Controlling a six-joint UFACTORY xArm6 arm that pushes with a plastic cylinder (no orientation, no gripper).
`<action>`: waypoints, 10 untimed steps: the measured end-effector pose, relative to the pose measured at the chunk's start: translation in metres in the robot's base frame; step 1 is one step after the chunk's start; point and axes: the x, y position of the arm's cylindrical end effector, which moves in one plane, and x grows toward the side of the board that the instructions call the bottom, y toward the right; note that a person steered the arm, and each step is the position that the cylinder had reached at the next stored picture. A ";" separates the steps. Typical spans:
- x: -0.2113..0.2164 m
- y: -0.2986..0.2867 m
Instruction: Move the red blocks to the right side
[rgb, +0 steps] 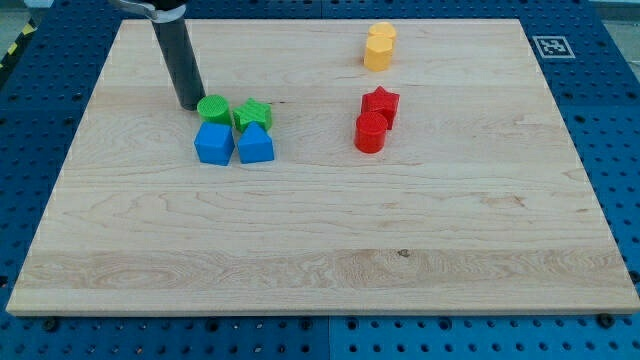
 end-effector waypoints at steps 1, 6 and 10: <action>0.010 0.002; -0.041 0.048; 0.033 0.134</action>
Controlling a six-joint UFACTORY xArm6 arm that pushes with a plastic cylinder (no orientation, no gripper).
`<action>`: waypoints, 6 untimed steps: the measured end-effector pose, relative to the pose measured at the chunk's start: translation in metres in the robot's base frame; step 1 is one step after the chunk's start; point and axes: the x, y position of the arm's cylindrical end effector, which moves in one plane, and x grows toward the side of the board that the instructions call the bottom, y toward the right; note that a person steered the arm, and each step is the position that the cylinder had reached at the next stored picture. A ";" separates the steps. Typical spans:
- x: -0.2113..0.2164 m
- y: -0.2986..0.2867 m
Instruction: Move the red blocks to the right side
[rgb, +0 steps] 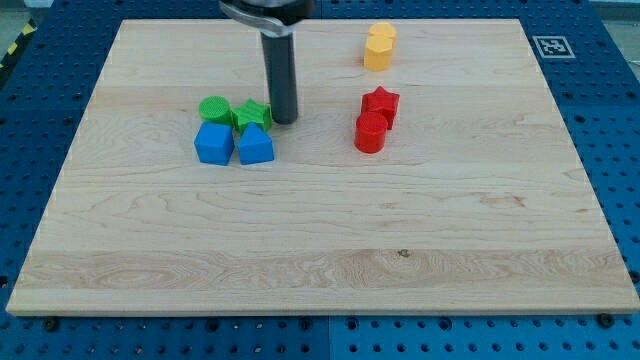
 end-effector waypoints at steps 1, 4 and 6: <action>0.022 0.054; 0.038 0.157; 0.049 0.082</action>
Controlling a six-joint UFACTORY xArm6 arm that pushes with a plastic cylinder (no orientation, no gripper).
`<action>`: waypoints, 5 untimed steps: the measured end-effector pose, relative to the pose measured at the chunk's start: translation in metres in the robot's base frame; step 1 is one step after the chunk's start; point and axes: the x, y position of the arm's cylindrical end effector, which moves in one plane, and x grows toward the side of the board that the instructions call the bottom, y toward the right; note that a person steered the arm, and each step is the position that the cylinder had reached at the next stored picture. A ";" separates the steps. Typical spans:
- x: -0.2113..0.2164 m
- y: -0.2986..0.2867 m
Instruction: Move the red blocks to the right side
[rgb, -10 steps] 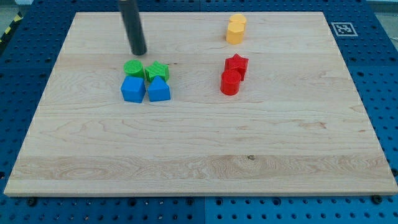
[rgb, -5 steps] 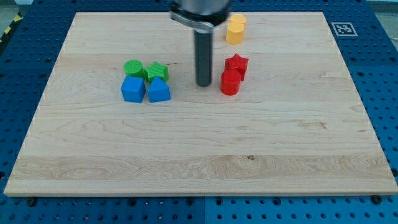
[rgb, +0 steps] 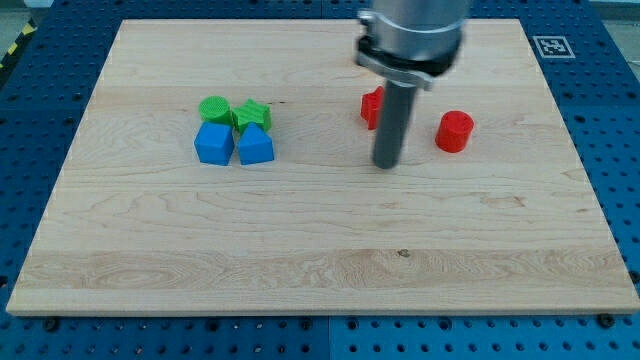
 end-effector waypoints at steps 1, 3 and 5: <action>-0.043 -0.027; -0.081 0.039; -0.064 0.036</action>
